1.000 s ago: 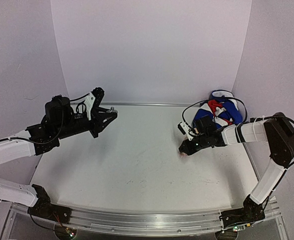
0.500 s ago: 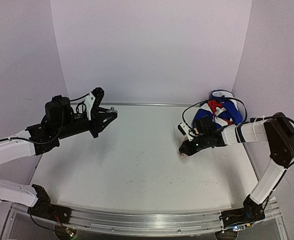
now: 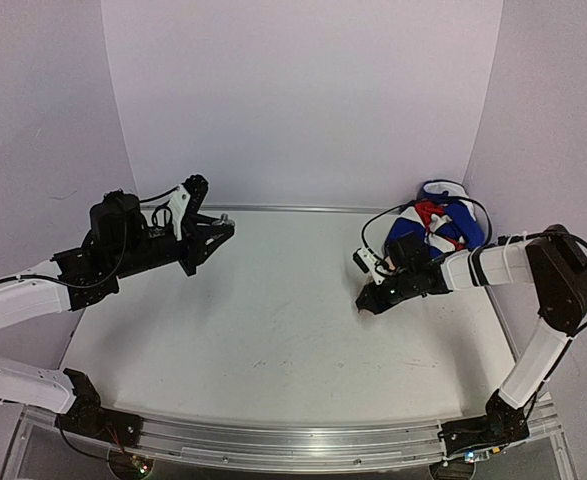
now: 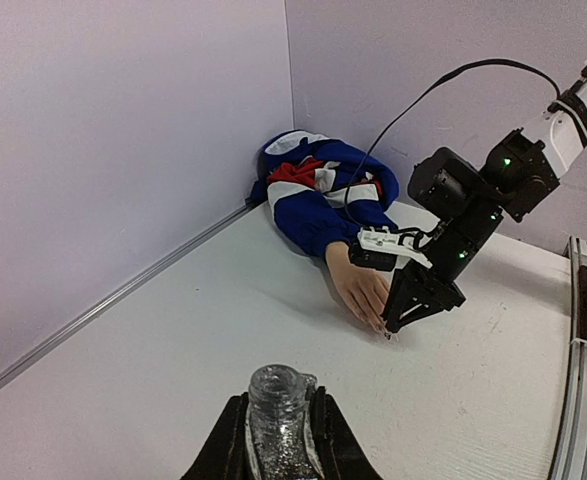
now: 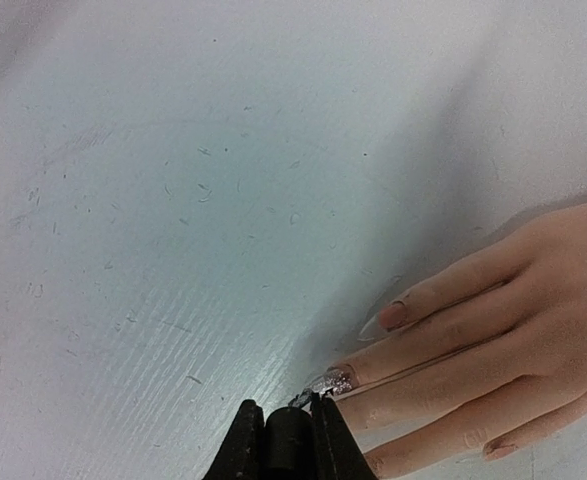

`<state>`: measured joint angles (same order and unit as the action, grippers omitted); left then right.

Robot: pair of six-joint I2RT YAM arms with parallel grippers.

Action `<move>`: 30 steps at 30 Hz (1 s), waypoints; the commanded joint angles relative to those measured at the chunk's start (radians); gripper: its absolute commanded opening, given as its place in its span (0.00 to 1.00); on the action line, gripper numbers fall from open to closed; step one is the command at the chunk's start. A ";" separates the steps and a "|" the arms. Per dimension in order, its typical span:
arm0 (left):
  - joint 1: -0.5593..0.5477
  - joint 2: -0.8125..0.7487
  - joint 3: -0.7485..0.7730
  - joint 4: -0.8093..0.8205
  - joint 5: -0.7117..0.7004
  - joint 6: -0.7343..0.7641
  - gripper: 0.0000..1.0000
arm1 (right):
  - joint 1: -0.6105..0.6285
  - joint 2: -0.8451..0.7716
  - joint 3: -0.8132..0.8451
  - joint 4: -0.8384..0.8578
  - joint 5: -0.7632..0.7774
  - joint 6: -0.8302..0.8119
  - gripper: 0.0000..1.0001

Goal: Paint the nails

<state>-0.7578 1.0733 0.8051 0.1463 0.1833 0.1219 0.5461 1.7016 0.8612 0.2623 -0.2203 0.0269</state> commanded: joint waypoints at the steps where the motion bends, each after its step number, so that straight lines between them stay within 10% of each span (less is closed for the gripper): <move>1: 0.005 -0.030 0.040 0.027 0.013 -0.016 0.00 | 0.009 0.012 0.033 -0.024 -0.014 0.013 0.00; 16: 0.005 -0.028 0.043 0.027 0.015 -0.016 0.00 | 0.013 -0.031 0.023 -0.010 -0.082 0.029 0.00; 30: 0.005 -0.042 0.058 0.012 0.098 0.018 0.00 | 0.013 -0.396 -0.029 0.147 0.036 0.252 0.00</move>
<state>-0.7578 1.0615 0.8051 0.1459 0.2012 0.1261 0.5533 1.3617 0.8436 0.3454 -0.2264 0.1856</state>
